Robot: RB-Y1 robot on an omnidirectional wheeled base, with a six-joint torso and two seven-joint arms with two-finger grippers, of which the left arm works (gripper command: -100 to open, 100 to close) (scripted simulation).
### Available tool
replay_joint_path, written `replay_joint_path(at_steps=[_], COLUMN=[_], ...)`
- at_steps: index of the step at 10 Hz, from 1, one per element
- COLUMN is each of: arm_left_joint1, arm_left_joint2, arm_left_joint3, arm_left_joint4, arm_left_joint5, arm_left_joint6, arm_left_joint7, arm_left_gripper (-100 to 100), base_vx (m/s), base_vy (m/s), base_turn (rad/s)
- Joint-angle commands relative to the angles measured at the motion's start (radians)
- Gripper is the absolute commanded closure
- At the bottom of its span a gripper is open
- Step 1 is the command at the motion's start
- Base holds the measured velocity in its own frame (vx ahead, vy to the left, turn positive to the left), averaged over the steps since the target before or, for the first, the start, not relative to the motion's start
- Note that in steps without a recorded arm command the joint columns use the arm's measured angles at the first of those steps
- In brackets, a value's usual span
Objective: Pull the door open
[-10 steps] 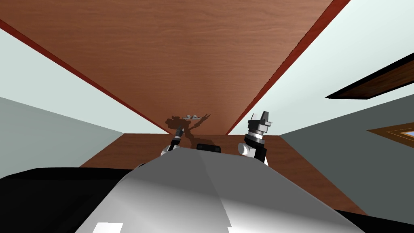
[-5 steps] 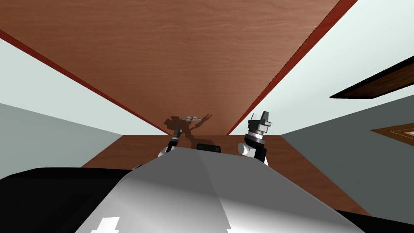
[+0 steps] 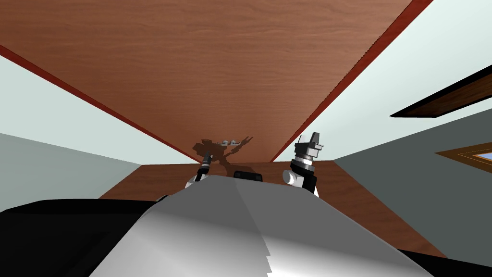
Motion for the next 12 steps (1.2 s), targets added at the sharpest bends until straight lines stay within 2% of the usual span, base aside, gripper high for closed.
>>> replay_joint_path(at_steps=[1,2,3,4,5,6,7,8,12], arm_left_joint1=[-0.028,-0.04,-0.062,-0.077,-0.077,-0.077,-0.08,-0.08,-0.08], arm_left_joint2=[-0.014,-0.024,-0.044,-0.059,-0.059,-0.059,-0.06,-0.06,-0.06], arm_left_joint3=[0.005,-0.001,-0.016,-0.028,-0.028,-0.028,-0.028,-0.028,-0.028], arm_left_joint4=[0.017,0.014,0.006,-0.001,0.019,-0.001,0.016,0.016,0.016], arm_left_joint5=[0.002,0.0,-0.008,-0.014,-0.014,-0.014,-0.014,-0.014,-0.014], arm_left_joint6=[0.003,0.004,0.003,0.002,0.002,0.002,-0.007,-0.007,-0.007], arm_left_joint7=[-0.012,-0.014,-0.017,-0.018,-0.018,-0.018,-0.018,-0.018,-0.018], arm_left_gripper=[-100,-100,-100,-100,-100,-100,-100,100,100], base_vx=[0.167,0.174,0.181,0.224,0.172,0.061,0.02,0.005,-0.009], base_vy=[0.151,0.079,-0.022,-0.124,-0.112,-0.059,-0.027,-0.003,0.006], base_turn=[-0.178,-0.141,-0.205,-0.226,-0.047,0.036,0.006,-0.003,-0.006])
